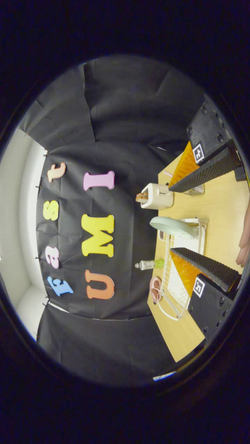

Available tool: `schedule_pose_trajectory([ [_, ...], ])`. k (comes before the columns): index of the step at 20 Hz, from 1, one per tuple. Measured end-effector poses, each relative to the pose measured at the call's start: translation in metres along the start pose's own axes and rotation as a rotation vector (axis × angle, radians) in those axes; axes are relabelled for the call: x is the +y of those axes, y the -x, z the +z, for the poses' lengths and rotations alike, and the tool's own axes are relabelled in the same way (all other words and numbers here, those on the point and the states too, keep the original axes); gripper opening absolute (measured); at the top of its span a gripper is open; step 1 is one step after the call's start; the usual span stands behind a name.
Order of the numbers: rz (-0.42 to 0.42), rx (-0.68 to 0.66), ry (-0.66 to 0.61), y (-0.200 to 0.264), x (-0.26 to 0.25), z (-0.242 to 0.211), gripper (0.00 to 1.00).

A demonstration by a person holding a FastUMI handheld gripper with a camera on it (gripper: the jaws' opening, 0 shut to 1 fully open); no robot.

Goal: Take the plate from the dish rack, then take the spoon from the basket and place it into the plate.

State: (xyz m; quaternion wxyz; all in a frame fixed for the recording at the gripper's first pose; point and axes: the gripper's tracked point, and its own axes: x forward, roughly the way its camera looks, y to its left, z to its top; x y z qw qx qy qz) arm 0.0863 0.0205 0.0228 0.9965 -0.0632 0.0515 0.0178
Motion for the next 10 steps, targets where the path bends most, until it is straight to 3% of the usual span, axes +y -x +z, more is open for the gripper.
schedule_pose_trajectory([
  [7, -0.009, 0.278, 0.094, -0.12, 0.007, 0.025, 1.0],
  [10, -0.024, 0.411, 0.079, -0.164, 0.005, 0.022, 0.98],
])
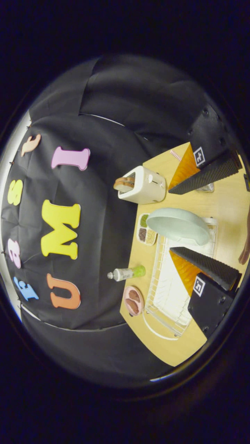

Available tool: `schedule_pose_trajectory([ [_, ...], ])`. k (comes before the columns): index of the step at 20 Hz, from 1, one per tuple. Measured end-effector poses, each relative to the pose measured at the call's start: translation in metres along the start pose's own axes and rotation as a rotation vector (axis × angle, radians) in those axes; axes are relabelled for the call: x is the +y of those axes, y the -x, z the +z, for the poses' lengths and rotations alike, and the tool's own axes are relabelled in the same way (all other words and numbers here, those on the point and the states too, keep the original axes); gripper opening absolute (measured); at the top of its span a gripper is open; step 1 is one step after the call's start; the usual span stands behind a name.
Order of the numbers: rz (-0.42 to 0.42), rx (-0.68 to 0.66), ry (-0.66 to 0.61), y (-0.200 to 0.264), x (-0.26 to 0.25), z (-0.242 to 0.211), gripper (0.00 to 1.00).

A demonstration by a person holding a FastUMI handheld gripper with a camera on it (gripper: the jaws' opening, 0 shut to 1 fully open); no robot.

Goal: Take the plate from the dish rack, then take the spoon from the basket and place it into the plate.

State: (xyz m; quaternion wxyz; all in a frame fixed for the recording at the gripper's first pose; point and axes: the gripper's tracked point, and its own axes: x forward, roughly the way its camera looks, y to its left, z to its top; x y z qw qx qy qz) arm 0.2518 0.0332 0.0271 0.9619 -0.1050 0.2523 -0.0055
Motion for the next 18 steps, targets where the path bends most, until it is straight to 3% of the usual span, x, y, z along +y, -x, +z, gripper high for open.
schedule_pose_trajectory([
  [6, -0.042, 0.213, 0.065, -0.056, 0.001, 0.004, 0.91],
  [9, -0.1, 0.351, 0.066, -0.066, -0.005, -0.006, 0.71],
  [12, -0.081, 0.395, 0.053, -0.071, 0.009, -0.002, 0.58],
  [15, -0.132, 0.457, 0.091, -0.068, 0.015, -0.002, 0.35],
  [18, -0.238, 0.471, 0.136, -0.062, 0.014, 0.0, 0.3],
])
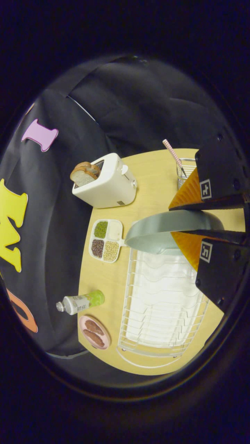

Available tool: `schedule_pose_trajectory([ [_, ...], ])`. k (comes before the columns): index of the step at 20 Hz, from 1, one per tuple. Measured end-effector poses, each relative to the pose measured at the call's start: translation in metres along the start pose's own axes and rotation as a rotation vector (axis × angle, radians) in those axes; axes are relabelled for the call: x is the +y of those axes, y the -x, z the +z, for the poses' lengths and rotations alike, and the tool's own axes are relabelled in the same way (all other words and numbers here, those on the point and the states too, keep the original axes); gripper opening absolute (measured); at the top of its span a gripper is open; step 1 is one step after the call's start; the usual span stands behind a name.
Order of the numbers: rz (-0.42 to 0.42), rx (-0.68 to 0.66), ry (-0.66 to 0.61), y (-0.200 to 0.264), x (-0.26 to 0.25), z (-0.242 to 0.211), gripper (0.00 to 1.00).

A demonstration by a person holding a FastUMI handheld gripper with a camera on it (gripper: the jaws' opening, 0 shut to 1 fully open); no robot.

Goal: Take the plate from the dish rack, then take the spoon from the basket and place it into the plate.

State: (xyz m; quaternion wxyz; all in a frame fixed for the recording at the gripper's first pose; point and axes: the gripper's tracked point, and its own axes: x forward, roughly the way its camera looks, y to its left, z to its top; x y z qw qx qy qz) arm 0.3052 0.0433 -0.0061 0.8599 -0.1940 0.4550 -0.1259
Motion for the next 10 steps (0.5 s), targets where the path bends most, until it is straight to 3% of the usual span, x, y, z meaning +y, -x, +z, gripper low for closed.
schedule_pose_trajectory([
  [2, -0.083, -0.021, 0.014, 0.002, -0.001, 0.002, 0.26],
  [10, -0.223, -0.106, -0.01, 0.023, 0.001, 0.004, 0.25],
])
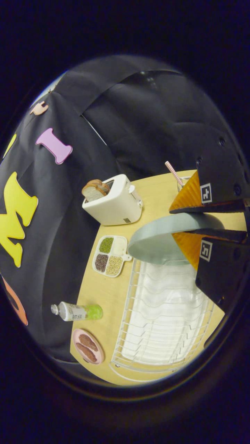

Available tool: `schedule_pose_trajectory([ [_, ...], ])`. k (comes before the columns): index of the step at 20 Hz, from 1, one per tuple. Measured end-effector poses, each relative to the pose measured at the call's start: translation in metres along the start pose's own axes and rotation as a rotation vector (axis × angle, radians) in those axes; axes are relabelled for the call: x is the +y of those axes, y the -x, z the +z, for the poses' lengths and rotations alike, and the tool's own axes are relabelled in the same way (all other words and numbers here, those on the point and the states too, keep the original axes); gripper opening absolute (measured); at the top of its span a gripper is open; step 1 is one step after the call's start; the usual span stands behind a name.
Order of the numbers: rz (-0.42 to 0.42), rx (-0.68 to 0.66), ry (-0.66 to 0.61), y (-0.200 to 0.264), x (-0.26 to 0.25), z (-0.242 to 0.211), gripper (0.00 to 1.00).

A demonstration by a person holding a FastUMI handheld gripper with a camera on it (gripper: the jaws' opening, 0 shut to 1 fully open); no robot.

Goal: Take the plate from the dish rack, then take the spoon from the basket and place it into the plate.

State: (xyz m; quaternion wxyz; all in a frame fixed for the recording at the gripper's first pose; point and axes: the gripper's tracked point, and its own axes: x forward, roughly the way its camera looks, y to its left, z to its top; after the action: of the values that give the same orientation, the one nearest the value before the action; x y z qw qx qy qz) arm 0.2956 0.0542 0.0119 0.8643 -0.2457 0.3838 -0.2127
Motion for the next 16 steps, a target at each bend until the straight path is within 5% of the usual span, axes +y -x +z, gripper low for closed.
schedule_pose_trajectory([
  [6, -0.123, -0.246, -0.164, 0.052, -0.033, 0.015, 0.24],
  [16, 0.373, -0.314, -0.338, 0.146, 0.023, -0.099, 0.24],
])
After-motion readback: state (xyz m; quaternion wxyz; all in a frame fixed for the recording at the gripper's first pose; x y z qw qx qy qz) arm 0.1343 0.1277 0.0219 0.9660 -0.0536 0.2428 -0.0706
